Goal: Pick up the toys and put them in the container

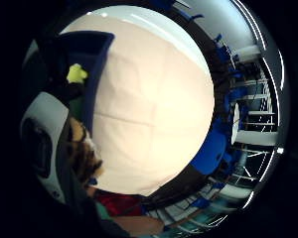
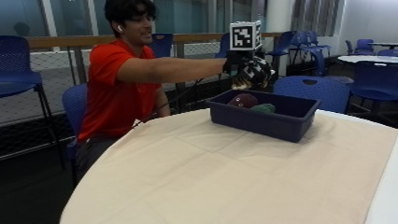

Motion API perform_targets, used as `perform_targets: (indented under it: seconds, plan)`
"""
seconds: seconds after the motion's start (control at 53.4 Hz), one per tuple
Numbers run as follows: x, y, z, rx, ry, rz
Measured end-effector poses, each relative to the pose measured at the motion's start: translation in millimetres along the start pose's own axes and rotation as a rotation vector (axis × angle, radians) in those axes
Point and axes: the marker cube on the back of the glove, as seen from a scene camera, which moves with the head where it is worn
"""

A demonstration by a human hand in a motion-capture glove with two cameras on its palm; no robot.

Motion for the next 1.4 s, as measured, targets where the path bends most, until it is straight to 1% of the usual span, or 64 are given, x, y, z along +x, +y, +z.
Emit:
perform_targets:
  seconds: [0.075,0.131,0.187,0.262,0.318,0.356,0.431,0.505,0.636,0.749,0.842,1.142,1.404]
  plan:
    - [-24,1,1,0.021,-0.013,-0.032]
    - [-51,5,0,0.040,-0.066,-0.091]
    - [-63,8,-1,0.021,-0.072,-0.103]
    - [-62,12,1,-0.058,0.008,-0.073]
    - [-56,15,0,-0.087,-0.005,-0.062]
    - [-52,20,-2,-0.091,-0.041,-0.087]
    - [-32,28,-4,-0.064,-0.017,-0.158]
    - [-14,38,-9,-0.064,-0.105,-0.075]
    - [37,51,-2,-0.086,-0.092,0.031]
    - [92,74,20,-0.094,-0.079,0.135]
    - [123,90,36,-0.064,-0.063,0.172]
    - [196,139,77,-0.101,-0.068,0.268]
    - [230,166,64,-0.065,-0.075,0.293]
